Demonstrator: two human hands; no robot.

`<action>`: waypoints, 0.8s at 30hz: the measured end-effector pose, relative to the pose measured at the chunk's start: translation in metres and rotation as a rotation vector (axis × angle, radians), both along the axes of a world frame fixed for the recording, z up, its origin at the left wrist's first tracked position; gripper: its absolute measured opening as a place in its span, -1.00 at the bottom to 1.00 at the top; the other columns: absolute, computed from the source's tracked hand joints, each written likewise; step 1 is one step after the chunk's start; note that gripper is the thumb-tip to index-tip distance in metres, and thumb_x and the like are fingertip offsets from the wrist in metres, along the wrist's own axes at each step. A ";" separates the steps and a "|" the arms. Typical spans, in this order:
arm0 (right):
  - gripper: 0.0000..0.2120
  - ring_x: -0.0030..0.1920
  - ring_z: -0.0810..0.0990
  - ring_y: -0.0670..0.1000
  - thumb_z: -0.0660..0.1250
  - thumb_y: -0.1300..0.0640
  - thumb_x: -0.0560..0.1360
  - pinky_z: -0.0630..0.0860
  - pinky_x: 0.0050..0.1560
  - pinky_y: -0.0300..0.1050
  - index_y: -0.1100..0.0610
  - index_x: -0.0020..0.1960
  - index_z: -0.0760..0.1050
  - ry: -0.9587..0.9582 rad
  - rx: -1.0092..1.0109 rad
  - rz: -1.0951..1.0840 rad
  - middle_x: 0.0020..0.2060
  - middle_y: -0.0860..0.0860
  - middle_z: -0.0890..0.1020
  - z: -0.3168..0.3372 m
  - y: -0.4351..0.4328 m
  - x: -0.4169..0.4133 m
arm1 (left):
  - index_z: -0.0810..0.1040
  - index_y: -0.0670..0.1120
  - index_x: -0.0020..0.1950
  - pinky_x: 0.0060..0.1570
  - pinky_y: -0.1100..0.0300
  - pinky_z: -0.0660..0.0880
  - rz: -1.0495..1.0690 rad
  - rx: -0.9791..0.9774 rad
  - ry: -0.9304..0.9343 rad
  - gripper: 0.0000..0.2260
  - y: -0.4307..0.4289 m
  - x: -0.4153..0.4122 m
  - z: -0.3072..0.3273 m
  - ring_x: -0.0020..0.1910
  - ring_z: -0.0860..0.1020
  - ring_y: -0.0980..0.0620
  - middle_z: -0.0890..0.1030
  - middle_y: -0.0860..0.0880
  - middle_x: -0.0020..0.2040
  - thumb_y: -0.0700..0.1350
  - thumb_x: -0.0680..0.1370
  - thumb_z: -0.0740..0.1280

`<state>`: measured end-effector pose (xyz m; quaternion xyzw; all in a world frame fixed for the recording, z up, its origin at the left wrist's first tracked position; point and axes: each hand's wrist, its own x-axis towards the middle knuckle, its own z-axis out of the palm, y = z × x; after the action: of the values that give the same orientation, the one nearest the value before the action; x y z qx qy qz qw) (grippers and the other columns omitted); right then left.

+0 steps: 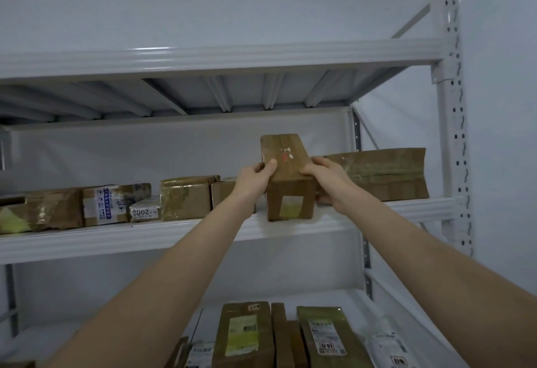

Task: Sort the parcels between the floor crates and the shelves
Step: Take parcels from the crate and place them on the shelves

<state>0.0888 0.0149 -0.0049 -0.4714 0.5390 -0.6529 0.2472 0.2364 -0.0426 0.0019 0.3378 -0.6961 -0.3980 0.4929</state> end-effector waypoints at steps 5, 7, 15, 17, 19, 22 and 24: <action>-0.48 0.01 0.63 0.05 0.32 0.25 0.44 0.58 0.04 0.02 -0.09 0.35 0.40 -0.015 -0.009 0.139 0.02 0.01 0.64 -0.008 0.020 -0.002 | 0.38 0.09 0.42 0.19 -0.07 0.48 -0.109 0.041 0.076 -0.64 0.024 0.005 -0.014 0.13 0.56 -0.05 0.59 0.00 0.19 0.03 0.61 0.22; -0.39 0.01 0.62 0.08 0.28 0.35 0.44 0.58 0.06 0.09 -0.14 0.38 0.35 -0.002 -0.072 0.111 -0.02 0.01 0.64 -0.009 0.026 -0.001 | 0.35 0.07 0.45 0.16 0.00 0.51 -0.140 -0.014 0.110 -0.62 0.032 0.004 -0.017 0.12 0.58 0.01 0.58 0.03 0.19 -0.04 0.62 0.23; -0.21 0.19 0.54 0.04 0.51 -0.04 0.36 0.49 0.22 0.03 -0.01 0.49 0.23 0.116 -0.103 0.049 0.29 -0.02 0.49 -0.013 0.045 -0.001 | 0.48 0.02 0.36 -0.16 0.40 0.55 -0.088 -0.173 0.076 -0.69 0.059 -0.003 -0.025 -0.02 0.57 0.16 0.55 -0.06 0.24 -0.14 0.62 0.24; -0.16 0.13 0.55 0.01 0.56 -0.11 0.26 0.52 0.14 -0.04 0.01 0.43 0.28 0.141 -0.086 0.007 0.23 -0.01 0.51 -0.014 0.048 0.002 | 0.49 0.05 0.34 0.03 0.20 0.57 -0.041 -0.203 0.033 -0.68 0.061 -0.006 -0.027 0.13 0.55 0.02 0.52 -0.08 0.28 -0.14 0.59 0.29; -0.14 0.11 0.55 0.02 0.58 -0.11 0.22 0.52 0.12 -0.05 0.01 0.42 0.29 0.142 -0.067 0.002 0.19 -0.01 0.52 -0.013 0.050 0.002 | 0.45 0.04 0.38 0.19 0.02 0.52 -0.011 -0.206 0.003 -0.60 0.060 -0.006 -0.027 0.25 0.49 -0.06 0.48 -0.07 0.32 -0.08 0.55 0.36; -0.22 -0.03 0.59 -0.03 0.57 0.01 0.27 0.53 -0.15 -0.15 0.04 0.40 0.31 0.111 -0.048 0.012 0.00 -0.07 0.57 -0.011 0.055 -0.001 | 0.28 -0.05 0.47 0.31 -0.10 0.39 0.094 -0.167 -0.088 -0.38 0.054 -0.004 -0.028 0.35 0.40 -0.13 0.39 -0.12 0.38 -0.01 0.47 0.44; -0.24 -0.06 0.58 -0.03 0.53 0.06 0.32 0.56 -0.14 -0.10 0.07 0.43 0.28 0.012 -0.062 0.015 0.03 -0.03 0.57 -0.013 0.057 -0.005 | 0.21 -0.15 0.50 0.36 -0.09 0.34 0.190 -0.081 -0.101 -0.32 0.048 -0.001 -0.031 0.39 0.35 -0.15 0.33 -0.15 0.45 0.06 0.50 0.40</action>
<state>0.0835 0.0723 -0.0183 -0.4866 0.5164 -0.6646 0.2341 0.2355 0.0055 -0.0290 0.4016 -0.7005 -0.3034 0.5058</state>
